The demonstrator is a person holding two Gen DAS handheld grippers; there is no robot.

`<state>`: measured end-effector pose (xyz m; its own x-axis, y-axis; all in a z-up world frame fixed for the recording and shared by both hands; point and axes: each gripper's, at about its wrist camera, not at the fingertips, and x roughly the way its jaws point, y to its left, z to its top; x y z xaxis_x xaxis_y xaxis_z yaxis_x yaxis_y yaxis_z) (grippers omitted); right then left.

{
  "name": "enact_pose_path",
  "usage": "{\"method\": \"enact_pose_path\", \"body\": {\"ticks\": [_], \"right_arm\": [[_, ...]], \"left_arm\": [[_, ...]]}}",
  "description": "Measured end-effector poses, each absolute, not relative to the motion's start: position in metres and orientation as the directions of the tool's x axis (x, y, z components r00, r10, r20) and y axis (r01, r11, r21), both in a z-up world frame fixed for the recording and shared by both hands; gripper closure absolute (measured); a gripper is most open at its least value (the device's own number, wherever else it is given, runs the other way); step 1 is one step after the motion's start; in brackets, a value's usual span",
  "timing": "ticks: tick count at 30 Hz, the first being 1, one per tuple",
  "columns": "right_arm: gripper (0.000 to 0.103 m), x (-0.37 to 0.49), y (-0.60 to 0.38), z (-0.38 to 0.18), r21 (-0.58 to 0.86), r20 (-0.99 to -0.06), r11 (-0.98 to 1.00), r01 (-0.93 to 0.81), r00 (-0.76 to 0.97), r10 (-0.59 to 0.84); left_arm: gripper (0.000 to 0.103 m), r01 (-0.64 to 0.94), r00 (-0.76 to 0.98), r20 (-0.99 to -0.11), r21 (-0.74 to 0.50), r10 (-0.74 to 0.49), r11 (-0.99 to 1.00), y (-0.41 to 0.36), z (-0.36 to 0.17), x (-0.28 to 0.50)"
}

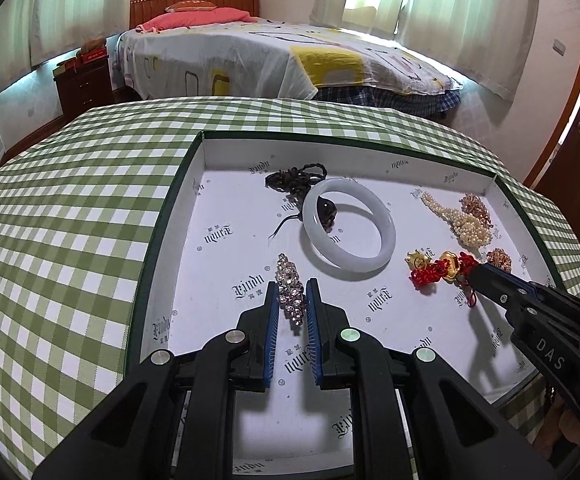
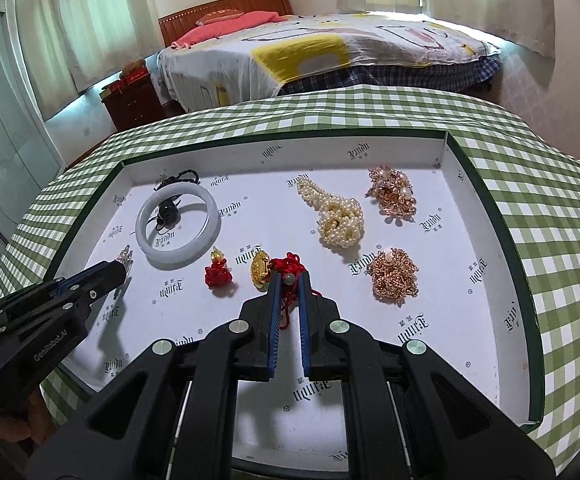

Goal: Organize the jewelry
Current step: 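Carry both pieces into the box and open both tools to release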

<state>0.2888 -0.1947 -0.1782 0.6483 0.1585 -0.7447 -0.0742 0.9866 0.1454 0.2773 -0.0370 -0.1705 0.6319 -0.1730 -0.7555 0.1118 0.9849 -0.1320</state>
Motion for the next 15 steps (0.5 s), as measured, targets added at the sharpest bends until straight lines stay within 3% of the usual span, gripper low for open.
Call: {"method": "enact_pose_path", "body": {"ticks": [15], "right_arm": [[0.093, 0.2895, -0.1966, -0.1794, 0.156, -0.745, 0.986, -0.066, 0.647, 0.161]], "left_arm": [[0.088, 0.112, 0.631, -0.756, -0.13, -0.172, 0.985, -0.0391, -0.1715, 0.2808]]}}
